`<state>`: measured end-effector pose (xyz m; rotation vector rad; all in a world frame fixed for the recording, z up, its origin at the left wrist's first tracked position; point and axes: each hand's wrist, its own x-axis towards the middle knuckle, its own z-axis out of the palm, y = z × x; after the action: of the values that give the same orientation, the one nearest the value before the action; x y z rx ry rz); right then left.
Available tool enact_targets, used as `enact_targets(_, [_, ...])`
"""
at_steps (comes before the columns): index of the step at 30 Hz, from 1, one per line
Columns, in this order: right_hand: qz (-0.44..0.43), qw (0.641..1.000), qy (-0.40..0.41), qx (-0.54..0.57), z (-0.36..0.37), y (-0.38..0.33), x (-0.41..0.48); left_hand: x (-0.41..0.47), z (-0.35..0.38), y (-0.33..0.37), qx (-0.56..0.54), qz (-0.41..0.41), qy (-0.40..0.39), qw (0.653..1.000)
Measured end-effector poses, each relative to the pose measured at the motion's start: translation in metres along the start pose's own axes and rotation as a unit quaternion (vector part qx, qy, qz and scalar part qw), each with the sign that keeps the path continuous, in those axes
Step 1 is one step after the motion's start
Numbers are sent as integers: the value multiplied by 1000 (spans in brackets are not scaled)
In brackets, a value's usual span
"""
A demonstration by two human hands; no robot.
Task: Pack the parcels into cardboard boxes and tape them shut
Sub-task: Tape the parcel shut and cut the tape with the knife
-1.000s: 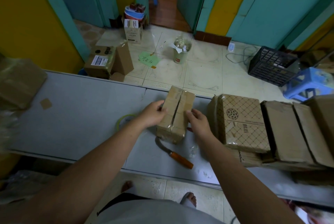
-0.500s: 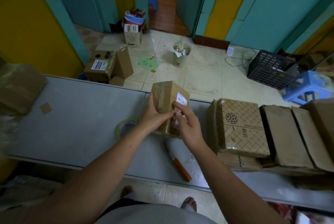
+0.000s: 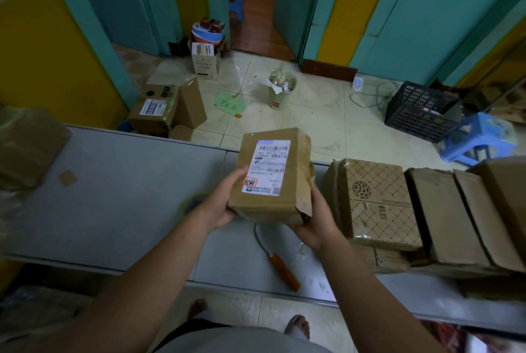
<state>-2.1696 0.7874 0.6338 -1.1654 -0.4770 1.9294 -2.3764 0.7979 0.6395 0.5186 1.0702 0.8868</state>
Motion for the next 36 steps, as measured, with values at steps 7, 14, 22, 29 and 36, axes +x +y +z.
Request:
enact_targets(7, [-154,927,129,-318,-7,-20,-7,25,-1,-18,335,215,89,913])
enact_targets(14, [-223,811,177,-511,-7,-20,-9,25,44,-39,239,154,-5,959])
enact_targets(22, [-124,675,191,-701,-13,-33,-17,35,74,-55,289,92,-38,952])
enact_targets(29, [-119,687,176,-695,-22,-21,-11,44,80,-56,308,118,-39,943])
enact_targets(36, [-121,664,168,-718,-18,-21,-12,52,79,-58,328,119,-26,937])
